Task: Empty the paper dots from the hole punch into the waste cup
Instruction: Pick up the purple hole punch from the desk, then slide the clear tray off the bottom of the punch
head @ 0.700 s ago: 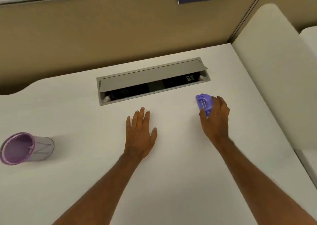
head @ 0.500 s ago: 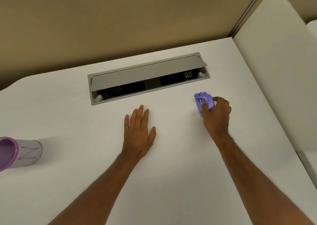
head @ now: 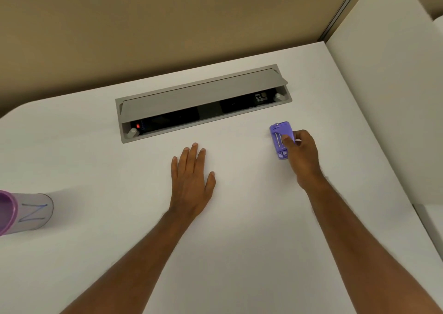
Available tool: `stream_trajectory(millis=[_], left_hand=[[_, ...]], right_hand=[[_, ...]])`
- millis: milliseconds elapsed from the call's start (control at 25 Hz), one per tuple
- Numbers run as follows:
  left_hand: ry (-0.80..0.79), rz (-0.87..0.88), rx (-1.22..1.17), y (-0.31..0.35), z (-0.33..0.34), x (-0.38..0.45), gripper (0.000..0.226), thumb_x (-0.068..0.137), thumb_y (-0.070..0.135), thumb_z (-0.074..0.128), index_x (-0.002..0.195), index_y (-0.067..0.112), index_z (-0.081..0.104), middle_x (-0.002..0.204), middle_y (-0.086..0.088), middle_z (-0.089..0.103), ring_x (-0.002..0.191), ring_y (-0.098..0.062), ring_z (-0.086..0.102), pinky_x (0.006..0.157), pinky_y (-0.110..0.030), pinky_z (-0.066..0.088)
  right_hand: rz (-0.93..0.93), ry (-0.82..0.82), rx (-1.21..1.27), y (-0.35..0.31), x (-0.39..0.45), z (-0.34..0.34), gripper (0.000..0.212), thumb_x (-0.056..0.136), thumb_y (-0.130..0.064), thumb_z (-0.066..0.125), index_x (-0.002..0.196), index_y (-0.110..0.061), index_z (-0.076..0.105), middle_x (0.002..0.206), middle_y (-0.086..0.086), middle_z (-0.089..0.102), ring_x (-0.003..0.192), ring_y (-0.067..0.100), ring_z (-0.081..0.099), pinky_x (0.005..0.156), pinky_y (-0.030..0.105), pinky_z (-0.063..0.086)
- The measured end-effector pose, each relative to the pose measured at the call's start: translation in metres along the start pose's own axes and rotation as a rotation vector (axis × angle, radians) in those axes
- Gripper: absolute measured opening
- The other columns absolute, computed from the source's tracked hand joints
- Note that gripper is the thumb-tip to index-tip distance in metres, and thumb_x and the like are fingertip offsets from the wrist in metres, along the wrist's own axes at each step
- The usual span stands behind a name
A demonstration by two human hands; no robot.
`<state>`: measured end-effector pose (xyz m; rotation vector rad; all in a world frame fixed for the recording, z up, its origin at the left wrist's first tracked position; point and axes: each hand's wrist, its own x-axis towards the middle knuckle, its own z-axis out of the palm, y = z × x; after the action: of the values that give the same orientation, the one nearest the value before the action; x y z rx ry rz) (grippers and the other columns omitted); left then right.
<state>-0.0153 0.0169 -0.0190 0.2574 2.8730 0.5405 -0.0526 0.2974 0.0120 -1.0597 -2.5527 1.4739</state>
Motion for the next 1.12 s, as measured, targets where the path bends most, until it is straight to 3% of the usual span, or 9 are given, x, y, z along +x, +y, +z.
stream_trajectory(millis=[80,160,320,480,600,680,920,1040,1120], left_hand=[[-0.026,-0.032,-0.089,0.006,-0.005,0.0,0.061,0.102,0.034,0.047,0.158,0.017,0.029,0.17,-0.005,0.016,0.158,-0.026,0.01,0.129,-0.049,0.004],[-0.06,-0.066,-0.225,0.014,-0.011,-0.003,0.059,0.103,0.033,0.048,0.158,0.019,0.029,0.168,-0.003,0.022,0.157,-0.023,0.015,0.129,-0.046,0.008],[-0.031,-0.095,-0.554,0.038,-0.034,-0.028,0.053,0.104,0.03,0.052,0.154,0.022,0.038,0.16,0.002,0.04,0.145,-0.016,0.039,0.122,-0.033,0.031],[0.042,-0.206,-0.906,0.068,-0.072,-0.062,0.04,0.103,0.036,0.052,0.143,0.034,0.048,0.143,0.012,0.056,0.114,0.001,0.06,0.094,-0.019,0.047],[0.07,-0.288,-1.217,0.075,-0.107,-0.093,0.033,0.105,0.043,0.047,0.137,0.037,0.052,0.131,0.012,0.064,0.109,-0.007,0.069,0.087,-0.026,0.057],[0.057,-0.345,-1.405,0.076,-0.129,-0.114,0.031,0.105,0.043,0.047,0.133,0.036,0.057,0.126,0.008,0.069,0.102,-0.013,0.074,0.078,-0.026,0.062],[0.042,-0.544,-1.923,0.042,-0.157,-0.175,0.042,0.101,0.046,0.052,0.133,0.021,0.062,0.127,-0.008,0.07,0.11,-0.031,0.071,0.083,-0.045,0.063],[0.021,-0.641,-2.019,0.017,-0.157,-0.195,0.037,0.104,0.043,0.044,0.123,0.016,0.062,0.113,-0.009,0.071,0.104,-0.027,0.069,0.081,-0.039,0.061],[-0.151,-0.681,-2.274,-0.006,-0.167,-0.207,0.032,0.105,0.041,0.047,0.108,0.014,0.064,0.093,0.0,0.069,0.095,-0.024,0.066,0.084,-0.03,0.054]], right_hand=[[-0.001,-0.056,0.084,-0.009,-0.012,-0.005,0.014,0.098,-0.023,0.06,0.092,-0.014,0.053,0.086,-0.002,0.054,0.073,0.014,0.048,0.053,0.013,0.042],[-0.052,-0.065,0.11,-0.019,-0.03,-0.007,0.015,0.097,-0.021,0.062,0.094,-0.009,0.055,0.086,-0.004,0.055,0.066,0.006,0.05,0.052,0.009,0.041],[-0.147,-0.104,0.173,-0.046,-0.09,-0.009,0.015,0.094,-0.015,0.069,0.1,-0.012,0.056,0.089,-0.01,0.062,0.062,-0.009,0.063,0.049,0.004,0.042],[-0.316,-0.134,0.11,-0.065,-0.162,-0.007,0.036,0.089,-0.024,0.078,0.111,-0.024,0.049,0.113,-0.006,0.06,0.087,0.011,0.067,0.06,0.006,0.051],[-0.478,-0.11,0.018,-0.078,-0.217,-0.004,0.05,0.085,-0.025,0.081,0.119,-0.028,0.044,0.122,-0.003,0.06,0.092,0.015,0.065,0.064,0.011,0.056],[-0.572,-0.069,-0.056,-0.082,-0.248,0.0,0.057,0.085,-0.023,0.081,0.123,-0.031,0.041,0.125,0.001,0.063,0.098,0.014,0.062,0.073,0.024,0.061],[-0.843,-0.098,-0.138,-0.089,-0.329,0.014,0.059,0.082,-0.017,0.082,0.135,-0.016,0.055,0.127,0.003,0.067,0.113,0.019,0.062,0.092,0.034,0.057],[-0.989,-0.195,-0.205,-0.091,-0.361,0.023,0.061,0.081,-0.016,0.084,0.136,-0.01,0.058,0.129,0.006,0.067,0.115,0.022,0.064,0.095,0.031,0.055],[-1.094,-0.28,-0.258,-0.093,-0.378,0.03,0.057,0.085,-0.017,0.081,0.137,-0.01,0.059,0.134,0.006,0.066,0.12,0.023,0.064,0.1,0.035,0.055]])
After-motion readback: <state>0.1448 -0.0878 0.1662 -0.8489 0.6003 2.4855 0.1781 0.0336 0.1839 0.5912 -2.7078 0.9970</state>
